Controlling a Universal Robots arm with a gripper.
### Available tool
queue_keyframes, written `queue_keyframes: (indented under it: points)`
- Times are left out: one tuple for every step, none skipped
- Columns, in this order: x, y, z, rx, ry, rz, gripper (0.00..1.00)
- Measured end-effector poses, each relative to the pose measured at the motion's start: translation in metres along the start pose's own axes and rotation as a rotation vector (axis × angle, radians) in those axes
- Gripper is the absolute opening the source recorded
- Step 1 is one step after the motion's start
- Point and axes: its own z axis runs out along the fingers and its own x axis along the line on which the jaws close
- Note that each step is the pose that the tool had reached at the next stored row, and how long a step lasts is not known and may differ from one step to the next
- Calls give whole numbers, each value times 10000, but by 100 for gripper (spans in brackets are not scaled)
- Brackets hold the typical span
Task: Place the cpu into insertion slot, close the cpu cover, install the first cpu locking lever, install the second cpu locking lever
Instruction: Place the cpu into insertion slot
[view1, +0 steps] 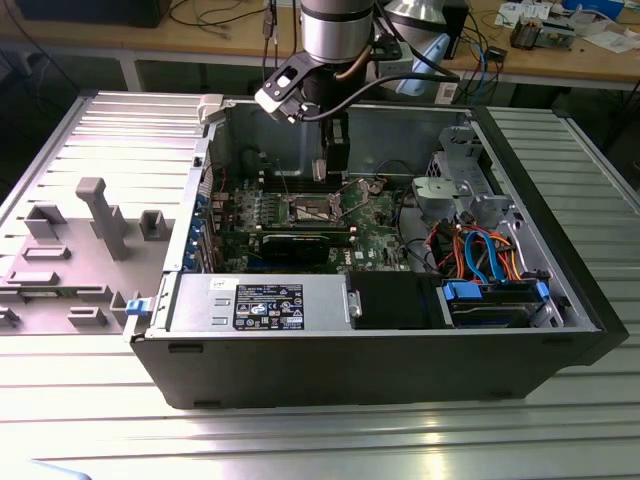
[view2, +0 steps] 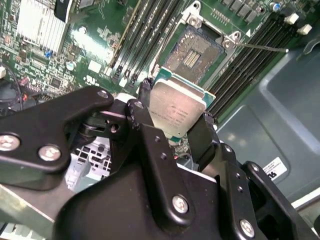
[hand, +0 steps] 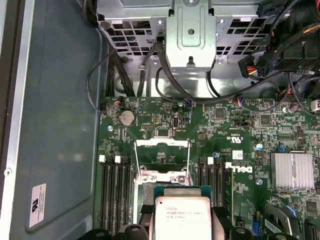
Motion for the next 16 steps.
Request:
queue_keyframes:
  points:
    - [0,0,0,0,1,0,55]
    - [0,0,0,0,0,1,55]
    - [1,0,0,0,-1,0,55]
    - [1,0,0,0,0,1,55]
    - [1,0,0,0,0,1,55]
    - [1,-1,0,0,0,1,55]
    - [2,-5,0,0,0,4,55]
    - [3,-17,0,-1,-1,3,55]
    - [7,-31,3,-2,1,1,55]
    - [13,-42,6,-2,2,1,55]
    - [26,-52,10,-1,-1,1,55]
    - [38,-57,17,-1,-1,1,55]
    - [47,-59,25,-1,0,1,55]
    - [56,-63,40,-2,2,2,55]
    - [61,-68,50,-2,4,2,55]
    - [68,-77,67,-1,7,2,55]
